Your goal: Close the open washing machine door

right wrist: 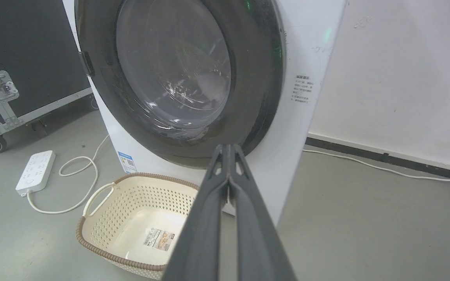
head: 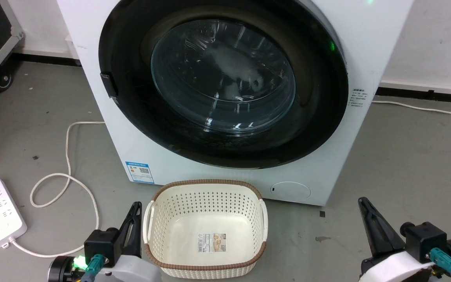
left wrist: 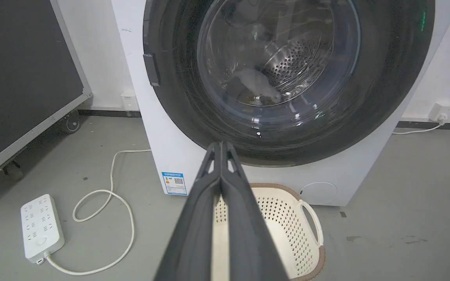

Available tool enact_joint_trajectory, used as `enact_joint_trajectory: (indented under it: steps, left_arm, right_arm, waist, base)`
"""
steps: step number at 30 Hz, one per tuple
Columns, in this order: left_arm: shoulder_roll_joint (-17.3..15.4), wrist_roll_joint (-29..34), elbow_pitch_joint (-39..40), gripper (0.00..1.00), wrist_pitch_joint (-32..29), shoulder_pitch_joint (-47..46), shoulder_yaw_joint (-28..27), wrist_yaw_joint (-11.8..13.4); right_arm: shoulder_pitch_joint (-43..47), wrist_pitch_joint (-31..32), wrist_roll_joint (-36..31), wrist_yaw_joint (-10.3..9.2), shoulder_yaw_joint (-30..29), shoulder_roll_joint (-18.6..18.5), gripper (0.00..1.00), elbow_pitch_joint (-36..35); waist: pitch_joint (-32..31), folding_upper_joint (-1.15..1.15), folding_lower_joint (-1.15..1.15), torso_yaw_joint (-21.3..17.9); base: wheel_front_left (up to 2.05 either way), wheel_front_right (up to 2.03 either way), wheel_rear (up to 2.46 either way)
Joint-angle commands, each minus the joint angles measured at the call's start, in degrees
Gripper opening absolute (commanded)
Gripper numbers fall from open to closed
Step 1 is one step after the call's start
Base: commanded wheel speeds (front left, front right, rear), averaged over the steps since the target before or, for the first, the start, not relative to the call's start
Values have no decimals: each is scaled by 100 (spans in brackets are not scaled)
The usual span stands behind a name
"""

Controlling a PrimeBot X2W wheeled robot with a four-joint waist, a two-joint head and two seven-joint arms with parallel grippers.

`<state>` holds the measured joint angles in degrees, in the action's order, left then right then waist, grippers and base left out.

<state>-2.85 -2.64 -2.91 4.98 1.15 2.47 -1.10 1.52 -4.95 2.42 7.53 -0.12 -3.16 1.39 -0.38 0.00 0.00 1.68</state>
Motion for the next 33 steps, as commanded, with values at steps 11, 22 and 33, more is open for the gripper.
enact_joint_trajectory:
  steps: [11, 22, 33]
  left_arm:
    - [-2, 115, 116, 0, -177, -84, -99, 59]
    - [-2, 180, 192, 0, -318, -97, -163, 82]
    - [-3, 240, 263, 0, -447, -110, -223, 102]
  right_arm:
    - [-103, 174, -107, -3, 5, 22, 0, -71]
    - [-124, 314, -166, -4, 8, 25, 0, -101]
    - [-144, 443, -220, -4, 10, 27, 0, -128]
  waist:
    - [13, 0, 0, -55]
    - [24, 0, 0, -104]
    - [34, 0, 0, -150]
  base:
    - [0, 0, 0]
    - [0, 0, 0]
    - [0, 0, 0]
